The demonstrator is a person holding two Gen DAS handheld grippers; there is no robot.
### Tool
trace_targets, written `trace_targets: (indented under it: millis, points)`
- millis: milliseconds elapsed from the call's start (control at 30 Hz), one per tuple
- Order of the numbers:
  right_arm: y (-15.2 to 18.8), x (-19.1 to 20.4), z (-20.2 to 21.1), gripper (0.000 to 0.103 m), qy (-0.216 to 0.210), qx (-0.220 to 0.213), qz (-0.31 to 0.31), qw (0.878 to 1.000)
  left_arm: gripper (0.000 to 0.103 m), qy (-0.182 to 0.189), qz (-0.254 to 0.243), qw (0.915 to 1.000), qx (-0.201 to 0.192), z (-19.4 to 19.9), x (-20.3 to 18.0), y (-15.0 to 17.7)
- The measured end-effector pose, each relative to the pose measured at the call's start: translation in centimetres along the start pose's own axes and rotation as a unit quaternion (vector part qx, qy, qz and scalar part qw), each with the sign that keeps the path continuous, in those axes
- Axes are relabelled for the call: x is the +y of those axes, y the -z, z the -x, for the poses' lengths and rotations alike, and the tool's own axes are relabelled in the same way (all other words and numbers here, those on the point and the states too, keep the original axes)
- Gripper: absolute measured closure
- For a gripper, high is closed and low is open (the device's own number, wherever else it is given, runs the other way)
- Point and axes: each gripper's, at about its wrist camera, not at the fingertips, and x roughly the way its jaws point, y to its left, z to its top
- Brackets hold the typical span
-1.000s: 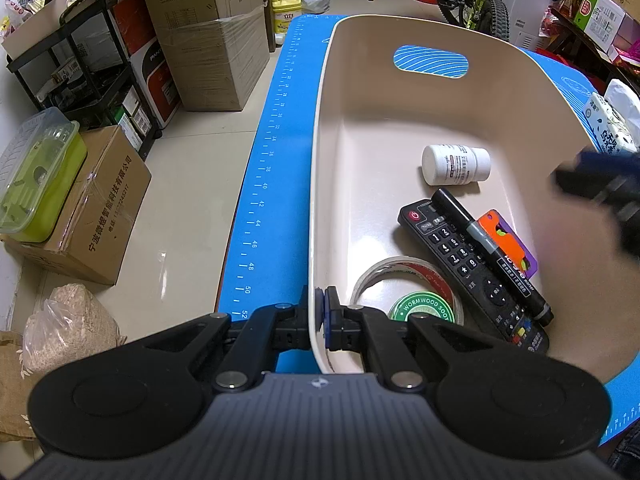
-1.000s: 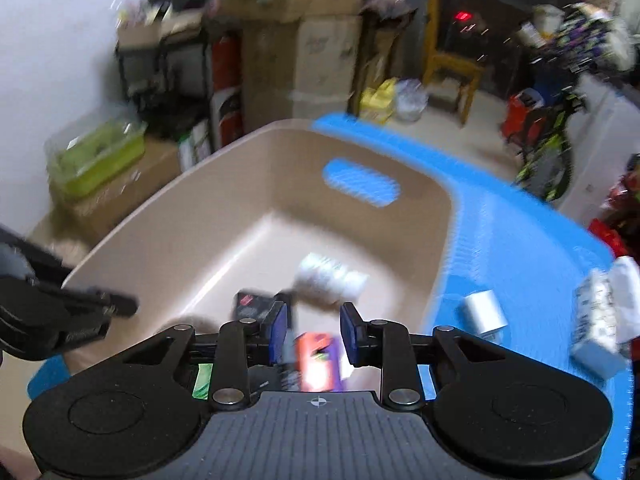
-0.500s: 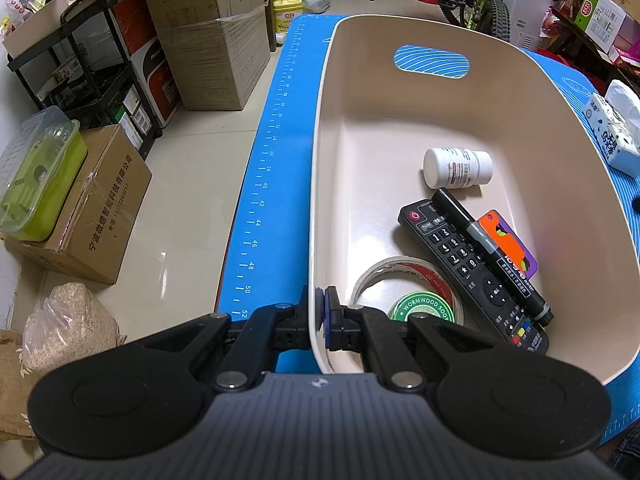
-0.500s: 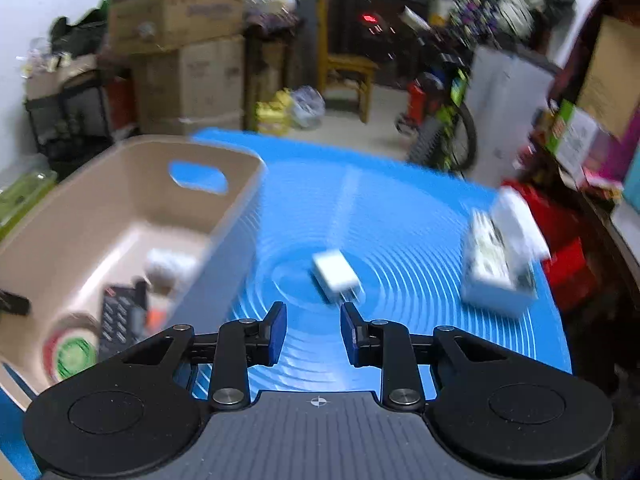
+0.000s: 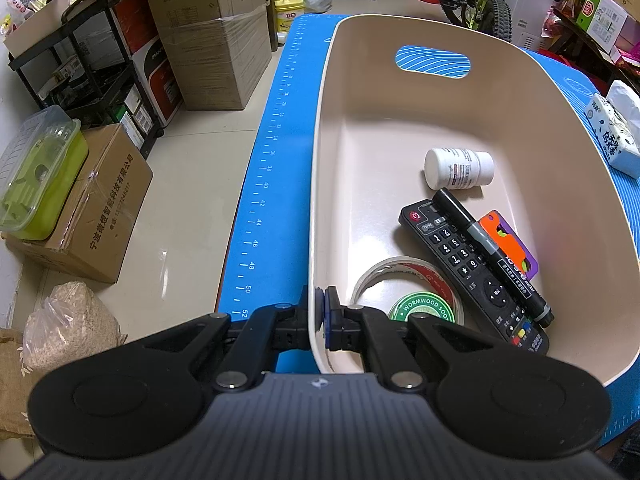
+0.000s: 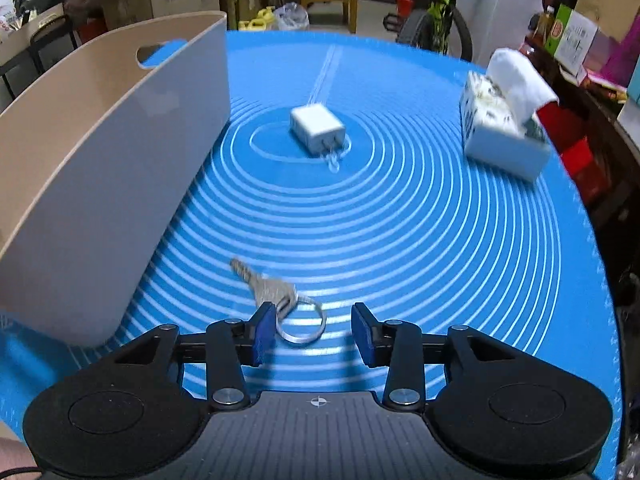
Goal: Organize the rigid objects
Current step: 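Grasp the silver key ring with the right gripper, then carry the keys into the basket and release them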
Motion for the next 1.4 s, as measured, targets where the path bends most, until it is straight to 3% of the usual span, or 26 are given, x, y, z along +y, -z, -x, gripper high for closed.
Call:
trace_targets:
  millis: [200,300,333,767,1067,1400]
  points:
    - [0.8,0.8,-0.8,0.049,-0.01,0.018,0.002,1.0,0.097,0.001,-0.001,1.0,0.0,0.0,0.0,0.0]
    - [0.8,1.1,-0.7,0.055,-0.008,0.011,0.006,1.0,0.097,0.0,-0.001,1.0,0.0,0.0,0.0,0.0]
    - [0.7,1.1,-0.6,0.062,-0.006,0.007,0.005,1.0,0.097,0.0,-0.001,1.0,0.0,0.0,0.0,0.0]
    - [-0.8,1.1,-0.8,0.063,-0.006,-0.037,-0.007,0.999,0.097,0.0,-0.001,1.0,0.0,0.0,0.0,0.0]
    - [-0.9,1.4,-1.6,0.089,0.002,-0.046,-0.001,0.999,0.097,0.0,-0.001,1.0,0.0,0.0,0.0,0.0]
    - [-2.1,1.6,1.2,0.09,0.011,-0.085,0.008,0.996,0.097,-0.001,-0.001,1.0,0.001,0.0,0.0,0.0]
